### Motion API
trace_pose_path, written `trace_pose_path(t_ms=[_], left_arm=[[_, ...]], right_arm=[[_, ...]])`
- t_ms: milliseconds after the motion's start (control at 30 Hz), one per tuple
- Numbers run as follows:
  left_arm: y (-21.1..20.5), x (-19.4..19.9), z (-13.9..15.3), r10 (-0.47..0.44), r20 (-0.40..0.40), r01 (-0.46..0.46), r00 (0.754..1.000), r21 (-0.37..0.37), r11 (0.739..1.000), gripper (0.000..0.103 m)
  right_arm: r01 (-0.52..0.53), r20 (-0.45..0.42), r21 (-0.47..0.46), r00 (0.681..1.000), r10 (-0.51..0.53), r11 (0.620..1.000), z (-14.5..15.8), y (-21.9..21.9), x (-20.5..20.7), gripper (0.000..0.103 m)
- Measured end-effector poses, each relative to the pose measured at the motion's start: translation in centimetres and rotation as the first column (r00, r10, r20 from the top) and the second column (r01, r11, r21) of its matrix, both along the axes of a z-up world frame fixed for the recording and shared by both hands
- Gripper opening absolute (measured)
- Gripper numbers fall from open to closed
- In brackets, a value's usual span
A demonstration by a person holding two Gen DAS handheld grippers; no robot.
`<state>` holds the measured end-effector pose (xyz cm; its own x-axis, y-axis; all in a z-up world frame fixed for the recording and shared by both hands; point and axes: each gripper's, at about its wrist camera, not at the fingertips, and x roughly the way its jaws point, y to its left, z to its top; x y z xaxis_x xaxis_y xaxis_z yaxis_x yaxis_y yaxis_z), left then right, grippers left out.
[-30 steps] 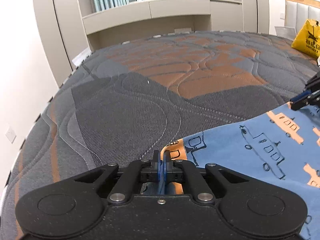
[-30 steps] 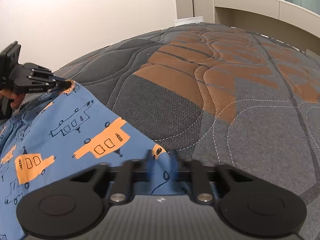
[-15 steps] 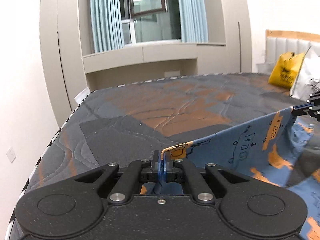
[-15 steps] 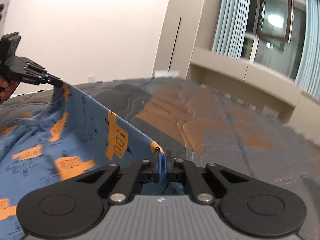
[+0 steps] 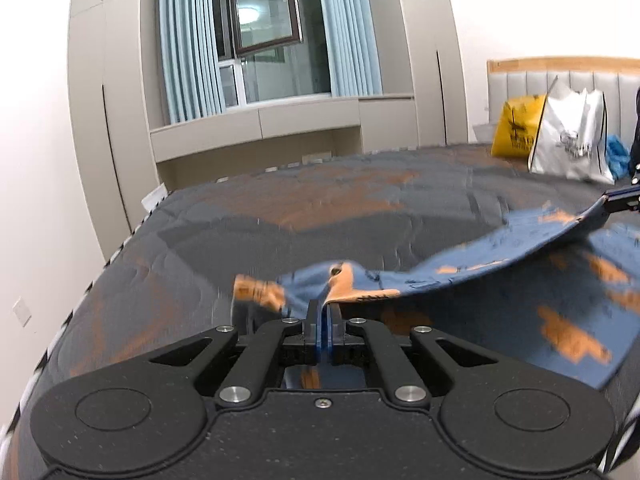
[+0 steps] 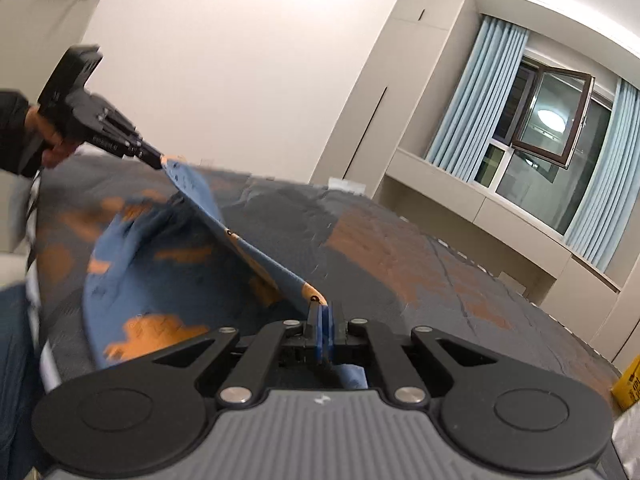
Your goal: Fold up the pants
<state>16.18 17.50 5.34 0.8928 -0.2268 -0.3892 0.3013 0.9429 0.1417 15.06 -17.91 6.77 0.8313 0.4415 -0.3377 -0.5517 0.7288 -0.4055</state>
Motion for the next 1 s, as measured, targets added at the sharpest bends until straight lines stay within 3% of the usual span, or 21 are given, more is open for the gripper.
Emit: trace_pose_path(t_ms=[200,400,500,700,833,933,967,1000], left_arm=[[0.9,-1.1,-2.4,0.033,-0.031,-0.034,0.999,-0.021,0.999,0.002],[1.1,-1.4,-2.4,0.025,-0.028,-0.026,0.999,-0.041,0.999,0.002],[1.3,-1.0,-2.4,0.074,-0.040,-0.076,0.996,-0.040,0.996,0.029],[3.2,0.1,-2.3,0.168,-0.085,-0.182,0.982,-0.194,0.964,0.056],[4.2,2.1,-2.2,0.185,-0.156,-0.227,0.970,-0.325,0.918,0.048],[4.3,3.3,-2.1,0.196,-0.211,-0.262,0.958,-0.359,0.896,0.030],[4.3,3.5,-2.1,0.200,-0.221,-0.272,0.954,-0.367,0.890,0.018],[4.3,3.7,-2.0,0.206,-0.231,-0.282,0.951,-0.370,0.885,0.012]], right_arm=[[0.035,-0.037,0.004,0.999,-0.035,0.999,-2.5,0.9,-1.4,0.003],[0.045,-0.035,0.015,0.998,-0.044,0.999,-2.5,0.8,-1.6,0.003],[0.043,-0.028,0.016,0.999,-0.043,0.999,-2.8,0.1,-2.5,0.003],[0.037,-0.030,0.020,0.999,-0.036,0.999,-3.0,-0.2,-2.5,0.003],[0.037,-0.033,0.025,0.999,-0.036,0.999,-3.0,-0.3,-2.3,0.003],[0.035,-0.031,0.028,0.999,-0.034,0.999,-2.8,-0.5,-2.5,0.003],[0.035,-0.031,0.029,0.999,-0.034,0.999,-2.8,-0.6,-2.5,0.003],[0.035,-0.032,0.032,0.999,-0.034,0.999,-2.8,-0.7,-2.5,0.003]])
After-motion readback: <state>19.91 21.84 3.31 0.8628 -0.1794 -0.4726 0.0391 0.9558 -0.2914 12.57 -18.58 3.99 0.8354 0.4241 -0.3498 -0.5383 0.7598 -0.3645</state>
